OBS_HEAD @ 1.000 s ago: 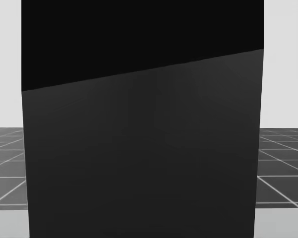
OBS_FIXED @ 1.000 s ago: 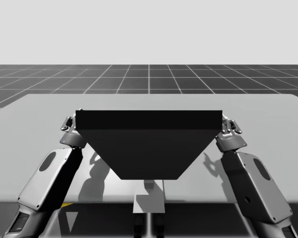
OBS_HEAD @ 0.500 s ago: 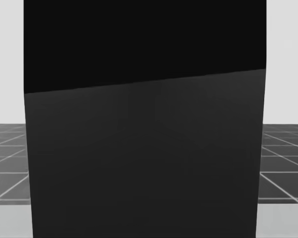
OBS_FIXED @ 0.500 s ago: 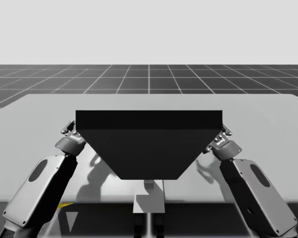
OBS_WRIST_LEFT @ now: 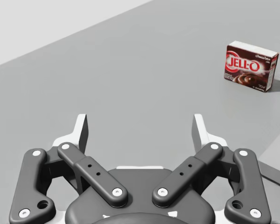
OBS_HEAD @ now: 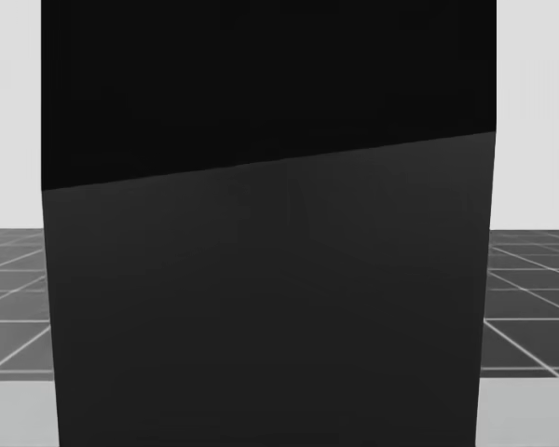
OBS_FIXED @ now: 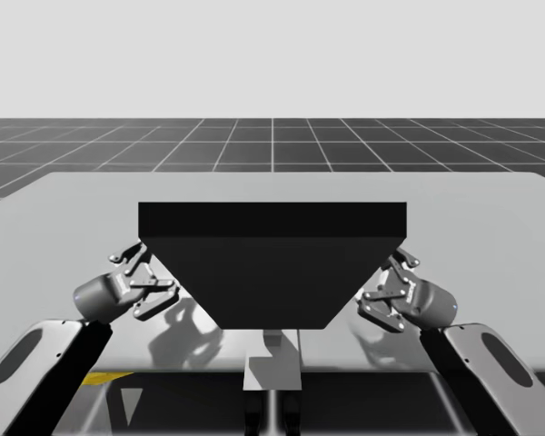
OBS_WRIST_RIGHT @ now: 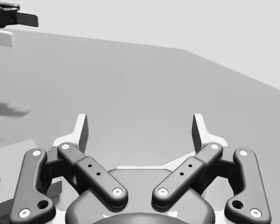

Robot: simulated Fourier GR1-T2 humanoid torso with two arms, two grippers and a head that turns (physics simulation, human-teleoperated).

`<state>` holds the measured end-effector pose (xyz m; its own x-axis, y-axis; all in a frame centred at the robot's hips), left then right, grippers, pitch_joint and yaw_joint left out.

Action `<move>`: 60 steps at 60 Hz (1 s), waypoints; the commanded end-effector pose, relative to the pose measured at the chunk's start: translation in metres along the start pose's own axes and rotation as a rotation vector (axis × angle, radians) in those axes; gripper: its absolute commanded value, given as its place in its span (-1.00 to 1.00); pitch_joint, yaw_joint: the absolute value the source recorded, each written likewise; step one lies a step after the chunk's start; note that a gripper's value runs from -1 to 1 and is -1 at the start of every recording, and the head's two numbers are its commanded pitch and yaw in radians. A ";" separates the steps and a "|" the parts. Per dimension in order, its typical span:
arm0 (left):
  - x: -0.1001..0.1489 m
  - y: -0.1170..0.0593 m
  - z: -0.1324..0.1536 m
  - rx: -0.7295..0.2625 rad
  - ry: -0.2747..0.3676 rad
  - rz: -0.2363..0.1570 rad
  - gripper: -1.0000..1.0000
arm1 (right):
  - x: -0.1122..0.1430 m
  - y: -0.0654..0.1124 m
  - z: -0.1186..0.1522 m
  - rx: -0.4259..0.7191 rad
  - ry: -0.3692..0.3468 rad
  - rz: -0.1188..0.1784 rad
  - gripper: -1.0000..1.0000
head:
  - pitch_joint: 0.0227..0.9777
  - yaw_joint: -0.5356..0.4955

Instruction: Reach around the screen and pick up the object behind it.

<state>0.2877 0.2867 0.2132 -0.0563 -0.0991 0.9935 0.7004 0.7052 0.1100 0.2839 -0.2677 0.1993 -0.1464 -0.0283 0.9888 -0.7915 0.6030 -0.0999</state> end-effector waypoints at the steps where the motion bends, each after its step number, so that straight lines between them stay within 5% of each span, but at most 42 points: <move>1: 0.002 -0.016 0.015 -0.131 0.019 -0.024 -1.00 | -0.004 0.022 0.018 0.137 0.032 0.031 -1.00 | -0.77 0.00; 15: -0.003 -0.023 0.019 -0.219 0.077 -0.070 -1.00 | -0.011 0.026 0.037 0.193 0.035 0.027 -1.00 | -0.77 0.00; 29: -0.005 -0.025 0.016 -0.220 0.084 -0.076 -1.00 | -0.028 0.018 0.047 0.034 0.032 0.017 -1.00 | -0.75 -0.03; 40: -0.007 -0.026 0.015 -0.215 0.088 -0.081 -1.00 | -0.041 0.013 0.055 -0.084 0.061 -0.018 -1.00 | -0.71 -0.09; 60: -0.008 -0.027 0.013 -0.213 0.089 -0.089 -1.00 | -0.056 -0.010 0.023 -0.174 0.083 -0.052 -1.00 | -0.70 -0.10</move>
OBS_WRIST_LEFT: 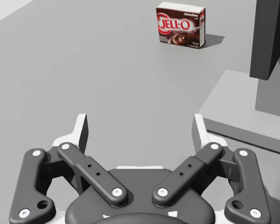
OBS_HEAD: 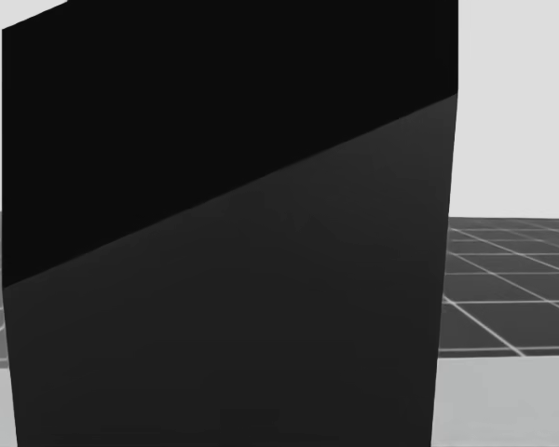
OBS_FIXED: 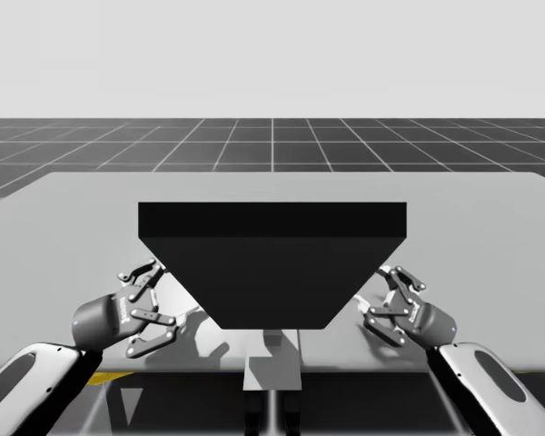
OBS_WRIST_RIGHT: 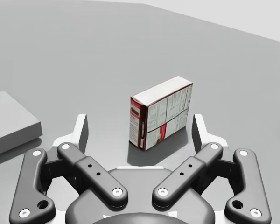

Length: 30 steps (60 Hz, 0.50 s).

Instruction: Reach around the screen and pick up the object behind it.

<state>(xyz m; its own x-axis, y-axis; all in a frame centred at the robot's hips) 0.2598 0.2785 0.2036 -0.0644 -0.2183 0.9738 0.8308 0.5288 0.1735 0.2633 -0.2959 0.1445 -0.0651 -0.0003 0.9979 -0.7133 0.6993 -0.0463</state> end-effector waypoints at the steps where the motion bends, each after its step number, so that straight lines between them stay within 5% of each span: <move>1: -0.001 0.000 -0.001 0.000 0.002 -0.006 -1.00 | -0.004 -0.015 -0.027 -0.056 0.007 -0.003 -1.00 | -0.69 -0.10; 21: -0.002 0.000 -0.002 0.008 0.005 -0.022 -1.00 | -0.015 -0.014 -0.089 -0.042 0.073 -0.027 -1.00 | -0.67 -0.11; 30: -0.002 0.000 -0.002 0.006 0.007 -0.034 -1.00 | -0.025 -0.007 -0.107 -0.073 0.112 -0.072 -1.00 | -0.66 -0.10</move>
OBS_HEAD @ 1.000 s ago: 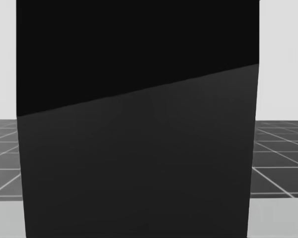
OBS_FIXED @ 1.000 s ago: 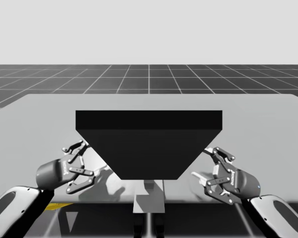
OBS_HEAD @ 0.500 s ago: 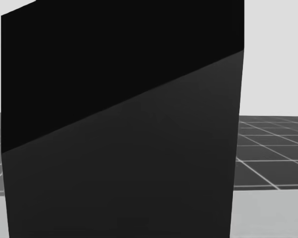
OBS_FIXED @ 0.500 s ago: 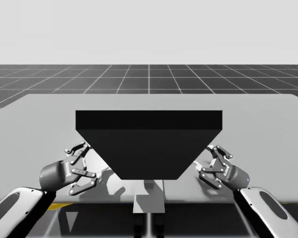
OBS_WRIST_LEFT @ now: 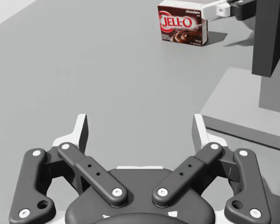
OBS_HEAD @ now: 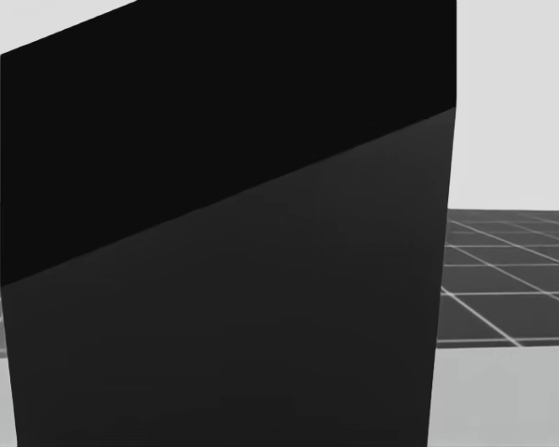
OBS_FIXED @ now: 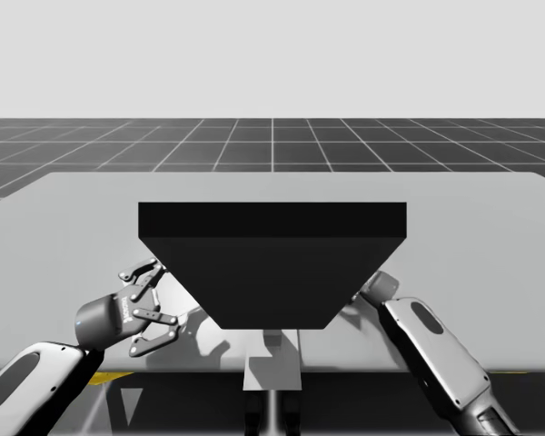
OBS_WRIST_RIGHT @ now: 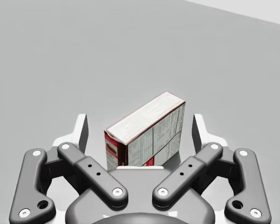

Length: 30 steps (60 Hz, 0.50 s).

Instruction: Reach around the screen and pick up the object behind it.

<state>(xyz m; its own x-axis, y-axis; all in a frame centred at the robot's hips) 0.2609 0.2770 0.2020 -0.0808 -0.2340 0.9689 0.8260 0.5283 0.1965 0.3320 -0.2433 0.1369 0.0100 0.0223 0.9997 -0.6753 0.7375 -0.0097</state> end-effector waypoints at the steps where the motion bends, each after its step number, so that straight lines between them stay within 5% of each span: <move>1: 0.000 0.000 0.000 0.000 0.003 -0.013 -1.00 | -0.013 0.006 -0.023 -0.020 0.047 -0.039 -1.00 | -0.65 -0.10; 21: -0.001 -0.002 -0.002 -0.013 0.006 -0.027 -1.00 | -0.023 0.000 -0.048 -0.143 0.153 -0.133 -1.00 | -0.64 -0.11; 25: -0.001 -0.002 -0.001 -0.012 0.008 -0.032 -1.00 | -0.024 0.002 -0.046 -0.160 0.143 -0.080 -1.00 | -0.65 -0.11; 26: -0.001 -0.002 -0.001 -0.012 0.008 -0.032 -1.00 | -0.025 0.003 -0.044 -0.184 0.137 -0.083 -0.85 | -0.65 -0.11; 27: -0.001 -0.002 -0.001 -0.012 0.009 -0.033 -1.00 | -0.025 0.005 -0.043 -0.197 0.133 -0.094 -0.41 | -0.65 -0.11; 28: -0.001 -0.002 -0.001 -0.011 0.009 -0.033 -1.00 | -0.024 0.006 -0.042 -0.191 0.140 -0.096 0.49 | -0.65 -0.11; 29: -0.001 -0.002 -0.001 -0.010 0.009 -0.034 -1.00 | -0.024 0.007 -0.040 -0.182 0.146 -0.095 0.98 | -0.65 -0.11; 30: -0.001 -0.002 -0.001 -0.010 0.010 -0.034 -1.00 | -0.024 0.007 -0.038 -0.187 0.152 -0.087 1.00 | -0.65 -0.11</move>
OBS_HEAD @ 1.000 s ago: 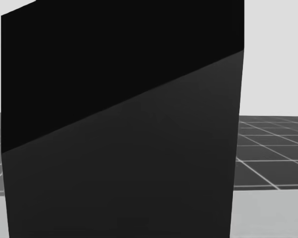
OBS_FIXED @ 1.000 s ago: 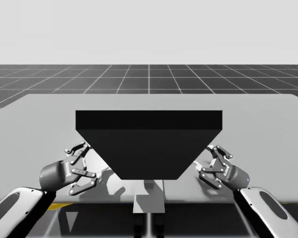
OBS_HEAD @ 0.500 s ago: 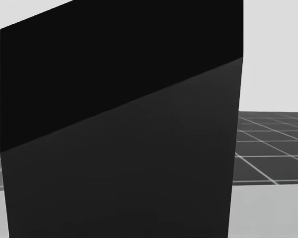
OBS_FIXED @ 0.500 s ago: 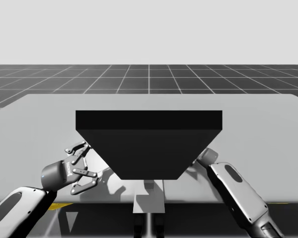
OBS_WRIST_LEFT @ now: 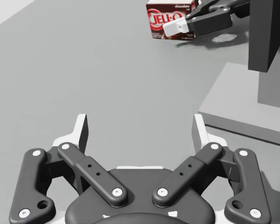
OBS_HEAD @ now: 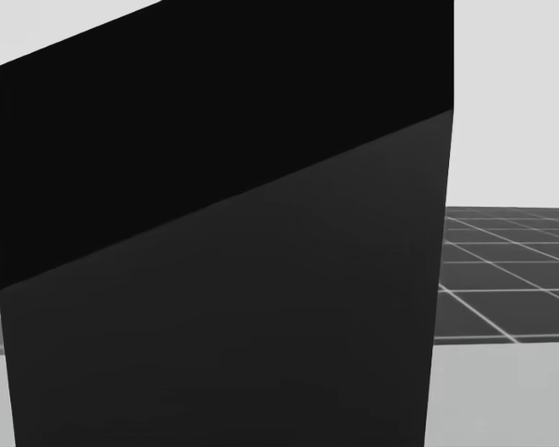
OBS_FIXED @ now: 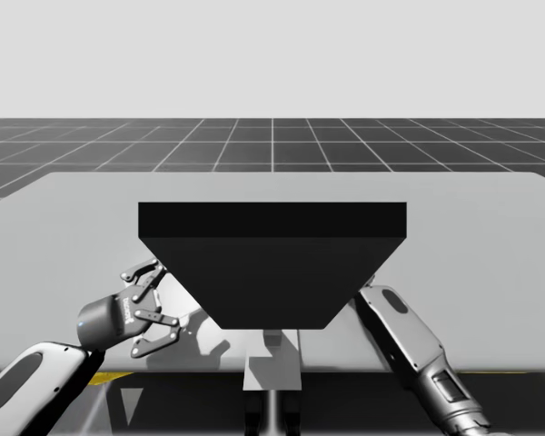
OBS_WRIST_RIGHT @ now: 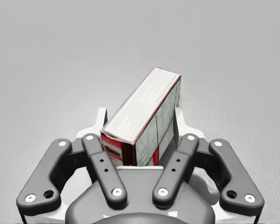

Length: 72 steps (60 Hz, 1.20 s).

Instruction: Reach around the screen and pick up the object behind it.

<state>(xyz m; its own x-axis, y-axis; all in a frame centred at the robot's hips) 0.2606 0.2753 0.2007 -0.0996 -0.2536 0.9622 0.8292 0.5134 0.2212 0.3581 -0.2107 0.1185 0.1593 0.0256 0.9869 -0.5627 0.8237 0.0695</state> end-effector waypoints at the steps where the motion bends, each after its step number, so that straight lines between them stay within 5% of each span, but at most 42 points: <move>1: 0.000 -0.001 0.001 0.000 0.003 -0.008 -1.00 | -0.007 0.000 0.004 -0.061 0.036 0.001 1.00 | -0.65 -0.11; 11: 0.000 -0.001 0.000 -0.001 -0.002 -0.011 -1.00 | -0.008 -0.003 0.018 -0.093 0.052 0.005 1.00 | -0.65 -0.11; 19: 0.001 -0.001 -0.001 0.003 -0.002 -0.015 -1.00 | -0.005 -0.013 0.030 -0.130 0.033 0.038 1.00 | -0.65 -0.11; 31: 0.003 0.000 0.001 0.011 -0.005 -0.012 -1.00 | 0.011 -0.040 0.061 -0.205 -0.015 0.084 1.00 | -0.66 -0.10; 51: 0.005 0.001 0.001 0.016 -0.006 -0.013 -1.00 | 0.033 -0.095 0.106 -0.375 -0.076 0.104 1.00 | -0.66 -0.10; 55: 0.005 0.001 0.001 0.019 -0.008 -0.011 -1.00 | 0.041 -0.106 0.113 -0.423 -0.104 0.129 1.00 | -0.66 -0.10; 64: 0.006 0.002 0.002 0.024 -0.010 -0.011 -1.00 | 0.070 -0.139 0.126 -0.558 -0.175 0.129 1.00 | -0.66 -0.09; 69: 0.006 0.002 0.003 0.029 -0.010 -0.009 -1.00 | 0.100 -0.157 0.140 -0.672 -0.274 0.137 1.00 | -0.66 -0.08; 72: 0.006 0.002 0.003 0.030 -0.010 -0.008 -1.00 | 0.117 -0.165 0.148 -0.760 -0.368 0.199 1.00 | -0.66 -0.08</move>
<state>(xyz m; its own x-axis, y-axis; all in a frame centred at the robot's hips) 0.2597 0.2765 0.2066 -0.1136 -0.2510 0.9613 0.8142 0.5310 0.2349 0.3292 -0.3793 0.1849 -0.0468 0.0859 0.9952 -0.0957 0.9913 -0.0901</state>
